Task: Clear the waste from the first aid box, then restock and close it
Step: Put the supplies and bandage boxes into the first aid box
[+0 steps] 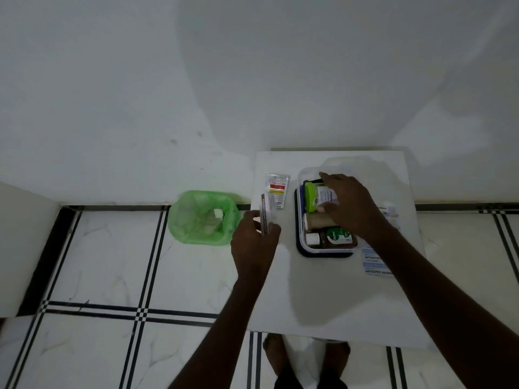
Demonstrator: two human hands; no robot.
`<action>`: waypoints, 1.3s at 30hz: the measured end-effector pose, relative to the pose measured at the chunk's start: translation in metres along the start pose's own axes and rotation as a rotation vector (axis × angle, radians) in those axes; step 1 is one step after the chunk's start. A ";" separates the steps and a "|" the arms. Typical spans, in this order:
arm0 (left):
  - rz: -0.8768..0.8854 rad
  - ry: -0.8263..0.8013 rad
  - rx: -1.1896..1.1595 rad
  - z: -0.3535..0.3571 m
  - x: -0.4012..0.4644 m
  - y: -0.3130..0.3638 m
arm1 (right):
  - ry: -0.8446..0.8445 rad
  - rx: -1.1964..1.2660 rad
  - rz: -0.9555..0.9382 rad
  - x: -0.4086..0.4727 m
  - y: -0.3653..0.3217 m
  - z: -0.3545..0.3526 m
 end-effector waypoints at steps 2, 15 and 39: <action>0.052 -0.027 -0.148 -0.009 0.000 0.020 | 0.090 0.124 0.000 -0.003 -0.002 -0.006; 0.594 -0.184 0.081 0.032 0.001 0.095 | 0.327 0.306 0.216 -0.018 0.008 -0.059; 0.782 -0.077 0.390 0.039 0.017 0.059 | 0.242 -0.221 0.036 -0.027 0.045 0.018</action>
Point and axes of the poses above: each hand's wrist, its own x-axis towards the middle knuckle, its own z-axis out of the palm, y = z × x, the point moved 1 cm from there along x, towards the middle knuckle, and after that the axes turned 6 degrees about x, right-handed, at the moved point
